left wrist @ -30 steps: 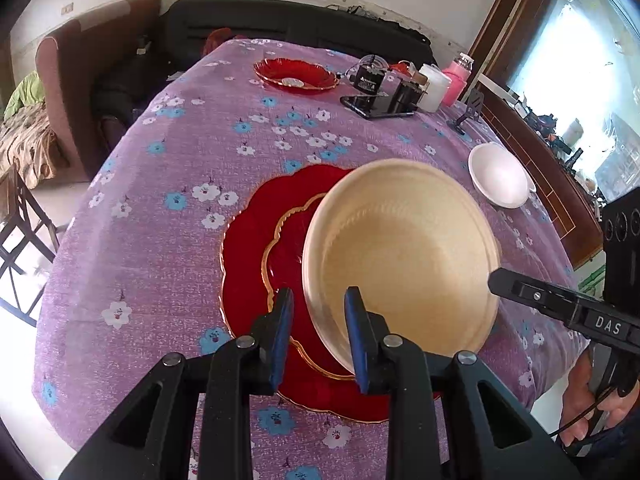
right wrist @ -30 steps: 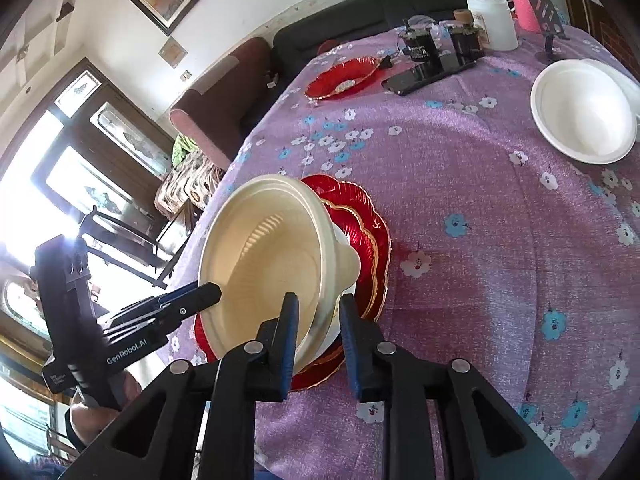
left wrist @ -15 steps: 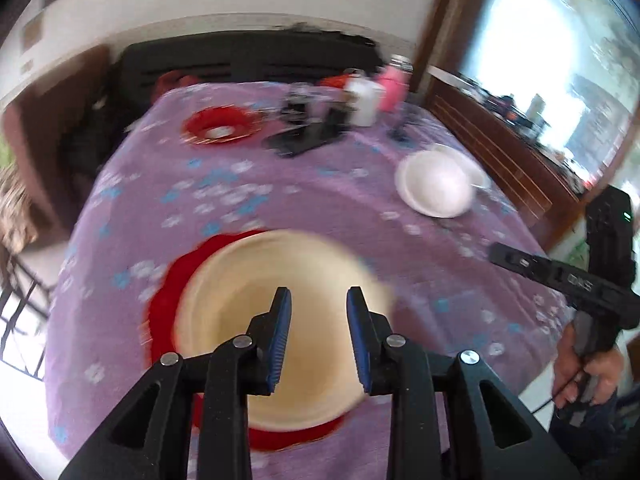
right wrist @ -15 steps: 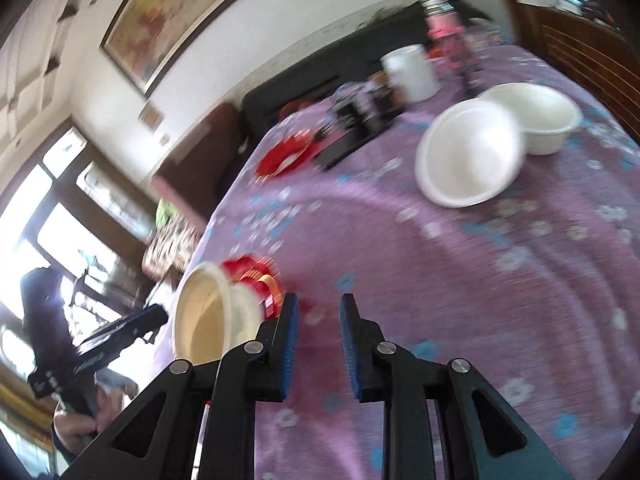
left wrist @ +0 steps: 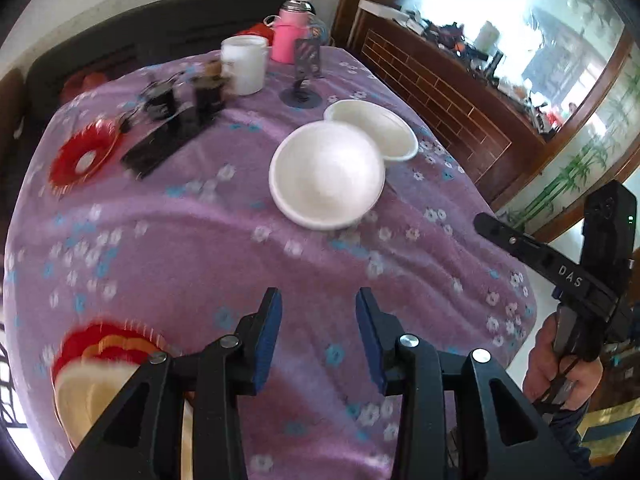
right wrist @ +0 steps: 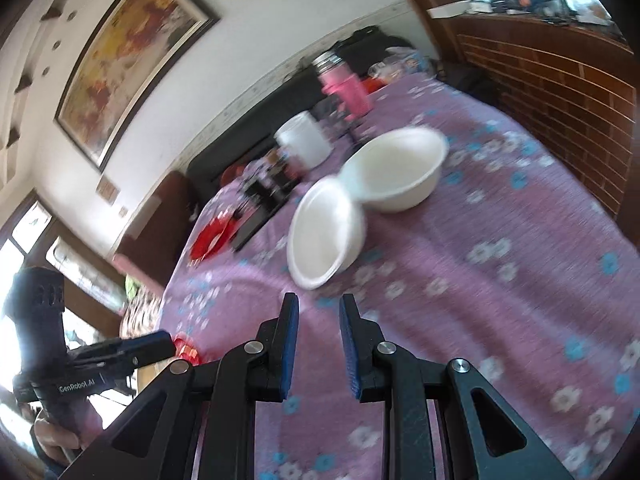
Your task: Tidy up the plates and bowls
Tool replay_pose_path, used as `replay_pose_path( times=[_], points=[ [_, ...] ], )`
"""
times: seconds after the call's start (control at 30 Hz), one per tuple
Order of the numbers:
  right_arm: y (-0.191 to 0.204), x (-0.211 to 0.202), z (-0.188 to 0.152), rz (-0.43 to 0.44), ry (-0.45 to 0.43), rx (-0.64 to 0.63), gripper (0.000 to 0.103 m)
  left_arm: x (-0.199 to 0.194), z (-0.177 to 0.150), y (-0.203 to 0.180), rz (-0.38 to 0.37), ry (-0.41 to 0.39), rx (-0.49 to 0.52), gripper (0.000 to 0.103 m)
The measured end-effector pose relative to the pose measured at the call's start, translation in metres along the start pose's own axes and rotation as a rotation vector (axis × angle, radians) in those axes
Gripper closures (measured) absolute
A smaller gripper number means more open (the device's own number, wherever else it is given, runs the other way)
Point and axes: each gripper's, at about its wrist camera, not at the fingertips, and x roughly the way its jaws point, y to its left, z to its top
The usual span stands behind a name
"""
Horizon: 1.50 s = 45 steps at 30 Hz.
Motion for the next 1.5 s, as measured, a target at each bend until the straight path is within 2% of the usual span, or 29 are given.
replay_pose_path(
  times=[0.07, 0.13, 0.3, 0.47, 0.6, 0.67, 0.77, 0.8, 0.83, 0.87, 0.9, 0.93, 0.97, 1.07, 1.2, 1.33, 1.5],
  points=[
    [-0.014, 0.003, 0.018, -0.033, -0.019, 0.029, 0.072, 0.013, 0.028, -0.006, 0.016, -0.003, 0.010, 0.066],
    [-0.028, 0.012, 0.036, -0.041, -0.033, 0.076, 0.072, 0.031, 0.058, -0.010, 0.010, 0.011, 0.005, 0.066],
    [-0.062, 0.052, 0.074, -0.065, -0.002, 0.177, 0.072, 0.084, 0.129, -0.017, -0.004, 0.030, -0.027, 0.066],
    [-0.086, 0.087, 0.091, -0.097, 0.030, 0.238, 0.072, 0.148, 0.186, -0.014, 0.008, 0.058, -0.057, 0.066],
    [-0.103, 0.110, 0.100, -0.093, 0.053, 0.269, 0.073, 0.187, 0.211, -0.007, -0.011, 0.106, -0.092, 0.066],
    [-0.106, 0.120, 0.102, -0.094, 0.063, 0.266, 0.067, 0.203, 0.218, -0.010, -0.008, 0.122, -0.086, 0.066],
    [-0.113, 0.134, 0.104, -0.087, 0.076, 0.273, 0.066, 0.222, 0.220, -0.017, 0.050, 0.154, -0.059, 0.068],
    [-0.114, 0.140, 0.105, -0.085, 0.081, 0.269, 0.066, 0.230, 0.220, -0.019, 0.059, 0.175, -0.053, 0.082],
    [-0.115, 0.143, 0.104, -0.087, 0.079, 0.268, 0.068, 0.234, 0.219, -0.021, 0.055, 0.185, -0.046, 0.090],
    [-0.115, 0.145, 0.104, -0.087, 0.078, 0.261, 0.081, 0.236, 0.218, -0.024, 0.059, 0.184, -0.036, 0.089],
    [-0.112, 0.144, 0.104, -0.064, 0.075, 0.242, 0.087, 0.233, 0.218, -0.029, 0.066, 0.166, -0.020, 0.089],
    [-0.110, 0.140, 0.104, -0.084, 0.065, 0.227, 0.089, 0.231, 0.218, -0.033, 0.054, 0.154, -0.011, 0.089],
    [-0.107, 0.132, 0.105, -0.112, 0.030, 0.209, 0.089, 0.225, 0.219, -0.038, 0.051, 0.136, 0.001, 0.089],
    [-0.106, 0.111, 0.110, -0.105, -0.037, 0.208, 0.090, 0.201, 0.220, -0.058, 0.051, 0.065, 0.044, 0.089],
    [-0.086, 0.062, 0.112, -0.113, -0.158, 0.152, 0.090, 0.148, 0.221, -0.087, 0.040, -0.042, 0.105, 0.089],
    [-0.058, 0.015, 0.100, -0.090, -0.219, 0.099, 0.090, 0.093, 0.199, -0.103, 0.038, -0.128, 0.156, 0.089],
    [-0.025, -0.015, 0.074, -0.037, -0.207, 0.039, 0.090, 0.049, 0.152, -0.088, 0.054, -0.149, 0.151, 0.088]
  ],
)
